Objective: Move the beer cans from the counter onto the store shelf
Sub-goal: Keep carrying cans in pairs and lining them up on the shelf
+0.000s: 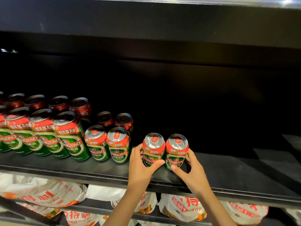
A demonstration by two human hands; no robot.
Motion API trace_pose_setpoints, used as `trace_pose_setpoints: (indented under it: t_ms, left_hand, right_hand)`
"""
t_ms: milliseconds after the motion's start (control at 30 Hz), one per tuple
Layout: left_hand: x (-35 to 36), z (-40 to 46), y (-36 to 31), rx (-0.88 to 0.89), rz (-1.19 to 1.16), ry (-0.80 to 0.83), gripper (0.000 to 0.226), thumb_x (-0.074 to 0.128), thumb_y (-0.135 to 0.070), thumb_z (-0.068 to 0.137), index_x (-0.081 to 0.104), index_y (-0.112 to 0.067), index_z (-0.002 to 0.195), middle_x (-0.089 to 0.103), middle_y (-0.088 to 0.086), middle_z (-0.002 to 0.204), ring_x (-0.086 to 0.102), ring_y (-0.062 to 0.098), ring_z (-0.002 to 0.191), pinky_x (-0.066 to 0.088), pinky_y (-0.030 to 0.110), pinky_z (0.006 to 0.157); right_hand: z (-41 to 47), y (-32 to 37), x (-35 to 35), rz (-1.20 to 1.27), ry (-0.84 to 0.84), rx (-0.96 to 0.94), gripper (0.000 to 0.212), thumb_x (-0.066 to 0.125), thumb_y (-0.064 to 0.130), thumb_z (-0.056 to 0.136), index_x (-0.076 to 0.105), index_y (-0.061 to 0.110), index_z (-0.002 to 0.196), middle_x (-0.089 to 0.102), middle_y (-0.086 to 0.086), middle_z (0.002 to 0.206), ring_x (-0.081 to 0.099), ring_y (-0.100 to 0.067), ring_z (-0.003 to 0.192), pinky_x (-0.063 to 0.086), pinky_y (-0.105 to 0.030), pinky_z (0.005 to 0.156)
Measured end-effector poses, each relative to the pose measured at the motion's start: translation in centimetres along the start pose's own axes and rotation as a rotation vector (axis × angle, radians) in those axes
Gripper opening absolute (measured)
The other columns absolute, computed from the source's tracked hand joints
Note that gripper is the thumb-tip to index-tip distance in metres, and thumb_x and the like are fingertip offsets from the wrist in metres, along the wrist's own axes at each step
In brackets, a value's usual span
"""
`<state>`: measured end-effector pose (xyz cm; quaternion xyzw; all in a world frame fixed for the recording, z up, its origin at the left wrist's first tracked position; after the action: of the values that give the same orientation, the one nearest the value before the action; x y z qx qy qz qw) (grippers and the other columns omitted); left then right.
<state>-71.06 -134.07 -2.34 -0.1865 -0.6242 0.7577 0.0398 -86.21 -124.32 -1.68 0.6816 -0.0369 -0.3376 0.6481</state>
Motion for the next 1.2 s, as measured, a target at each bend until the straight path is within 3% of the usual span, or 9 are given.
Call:
trace_pose_setpoints:
  t_ms: [200, 367, 533, 733, 967, 1100, 1200]
  left_hand:
    - [0.1, 0.2, -0.1, -0.001, 0.001, -0.02, 0.067, 0.084, -0.031, 0.063, 0.037, -0.05, 0.107, 0.045, -0.017, 0.114, 0.049, 0.001, 0.11, 0.043, 0.014, 0.084]
    - [0.2, 0.4, 0.0, -0.024, 0.004, -0.03, 0.069, 0.085, -0.032, 0.062, 0.035, -0.049, 0.107, 0.045, -0.013, 0.116, 0.049, 0.003, 0.109, 0.042, 0.013, 0.082]
    - [-0.2, -0.2, 0.3, -0.001, 0.021, -0.008, 0.076, 0.084, -0.031, 0.065, 0.033, -0.041, 0.12, 0.045, -0.017, 0.119, 0.048, 0.0, 0.111, 0.041, 0.008, 0.082]
    - [-0.7, -1.1, 0.1, 0.063, 0.076, -0.066, 0.064, 0.081, -0.028, 0.07, 0.036, -0.052, 0.108, 0.044, -0.027, 0.114, 0.042, -0.016, 0.109, 0.036, 0.002, 0.082]
    - [-0.7, -1.2, 0.1, 0.12, 0.15, -0.135, 0.064, 0.076, -0.038, 0.072, 0.044, -0.037, 0.128, 0.043, -0.02, 0.114, 0.044, -0.008, 0.11, 0.039, 0.007, 0.085]
    - [-0.5, -1.3, 0.1, 0.049, 0.097, -0.178, 0.073, 0.077, -0.035, 0.07, 0.041, -0.031, 0.133, 0.048, -0.019, 0.115, 0.049, -0.006, 0.108, 0.04, 0.008, 0.085]
    - [-0.1, -1.4, 0.1, -0.022, 0.095, -0.23, 0.067, 0.079, -0.032, 0.071, 0.045, -0.025, 0.128, 0.051, -0.013, 0.117, 0.05, 0.002, 0.106, 0.04, 0.017, 0.086]
  right_hand:
    - [0.0, -0.2, 0.1, 0.016, 0.015, 0.004, 0.063, 0.073, 0.031, 0.077, 0.033, 0.052, 0.121, 0.044, 0.033, 0.122, 0.039, 0.028, 0.108, 0.036, 0.005, 0.078]
    - [0.0, -0.4, 0.2, 0.001, -0.03, 0.008, 0.063, 0.072, 0.046, 0.067, 0.038, 0.053, 0.119, 0.049, 0.033, 0.119, 0.048, 0.015, 0.109, 0.04, 0.001, 0.078]
    - [-0.1, -0.3, 0.2, -0.003, -0.034, 0.007, 0.065, 0.078, 0.035, 0.071, 0.037, 0.049, 0.121, 0.051, 0.032, 0.117, 0.048, 0.017, 0.105, 0.038, 0.004, 0.077]
    - [-0.2, 0.1, 0.1, -0.009, -0.038, 0.019, 0.066, 0.077, 0.027, 0.075, 0.034, 0.049, 0.121, 0.046, 0.036, 0.113, 0.045, 0.024, 0.101, 0.035, 0.006, 0.076]
    - [0.0, 0.5, 0.4, -0.024, -0.031, 0.009, 0.065, 0.074, 0.026, 0.078, 0.035, 0.044, 0.127, 0.046, 0.037, 0.111, 0.038, 0.034, 0.099, 0.032, 0.009, 0.075]
    - [0.2, 0.7, 0.4, -0.024, -0.025, 0.005, 0.066, 0.074, 0.026, 0.079, 0.034, 0.044, 0.128, 0.047, 0.035, 0.113, 0.038, 0.033, 0.1, 0.031, 0.009, 0.075]
    - [0.4, 1.0, 0.6, -0.028, -0.023, 0.017, 0.061, 0.072, 0.025, 0.08, 0.033, 0.049, 0.121, 0.044, 0.036, 0.111, 0.042, 0.029, 0.098, 0.033, 0.007, 0.073]
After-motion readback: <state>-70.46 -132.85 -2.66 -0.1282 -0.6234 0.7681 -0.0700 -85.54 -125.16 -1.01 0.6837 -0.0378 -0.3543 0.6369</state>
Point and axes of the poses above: each hand's wrist, its own z-axis towards the middle knuckle, its own x-axis out of the palm, y = z × x, the point moved 3 cm from there along z, towards the middle knuckle
